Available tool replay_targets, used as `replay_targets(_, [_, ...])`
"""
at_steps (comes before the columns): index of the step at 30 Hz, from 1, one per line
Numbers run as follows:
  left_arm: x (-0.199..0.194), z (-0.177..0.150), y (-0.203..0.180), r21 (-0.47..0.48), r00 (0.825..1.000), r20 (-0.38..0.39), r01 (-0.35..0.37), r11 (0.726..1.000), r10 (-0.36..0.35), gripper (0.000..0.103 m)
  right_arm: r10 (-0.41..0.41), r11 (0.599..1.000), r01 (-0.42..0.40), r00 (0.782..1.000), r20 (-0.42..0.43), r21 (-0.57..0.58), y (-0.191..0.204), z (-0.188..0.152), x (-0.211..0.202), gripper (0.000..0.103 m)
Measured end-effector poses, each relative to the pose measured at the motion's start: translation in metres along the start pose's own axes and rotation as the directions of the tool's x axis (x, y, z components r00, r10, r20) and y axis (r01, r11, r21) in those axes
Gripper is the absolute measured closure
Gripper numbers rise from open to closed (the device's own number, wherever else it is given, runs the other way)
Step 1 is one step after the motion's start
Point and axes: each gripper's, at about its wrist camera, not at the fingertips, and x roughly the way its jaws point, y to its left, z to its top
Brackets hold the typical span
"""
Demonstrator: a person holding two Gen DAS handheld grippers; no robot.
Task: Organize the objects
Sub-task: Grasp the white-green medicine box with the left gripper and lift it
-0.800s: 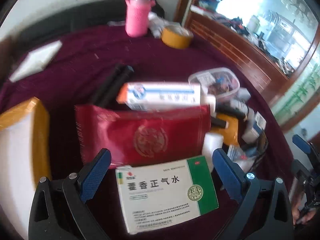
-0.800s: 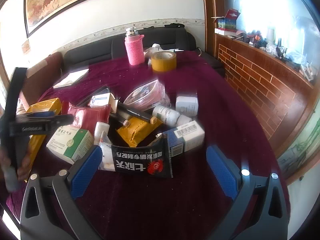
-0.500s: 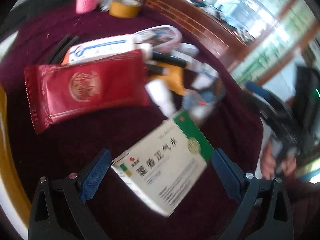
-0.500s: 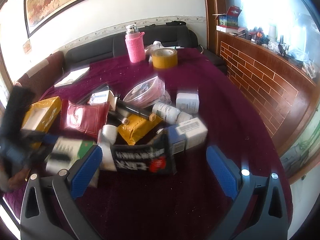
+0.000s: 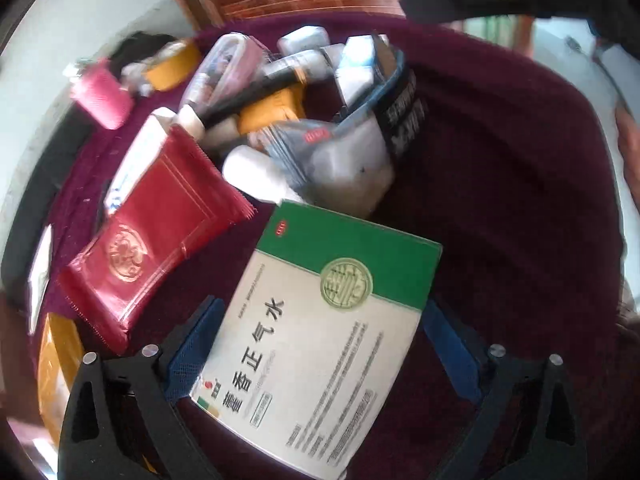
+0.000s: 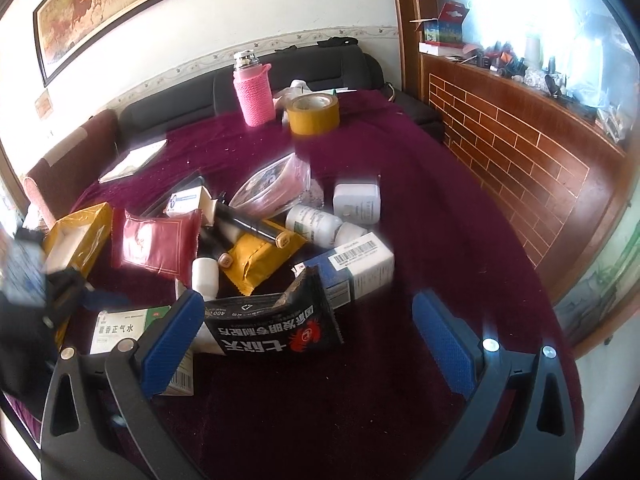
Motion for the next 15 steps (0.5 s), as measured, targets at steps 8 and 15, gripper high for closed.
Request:
replay_targets(8, [-0.067, -0.049, 0.069, -0.422, 0.986, 0.168, 0.094, 0.901, -0.025, 0.036, 0.054, 0.994, -0.056, 0.998, -0.022, -0.096, 0.032, 0.024, -0.002, 0.000])
replay_targets(15, [-0.173, -0.123, 0.116, -0.600, 0.936, 0.336, 0.128, 0.790, 0.104, 0.035, 0.206, 0.927, -0.238, 0.969, -0.138, -0.290, 0.118, 0.049, 0.027, 0.000])
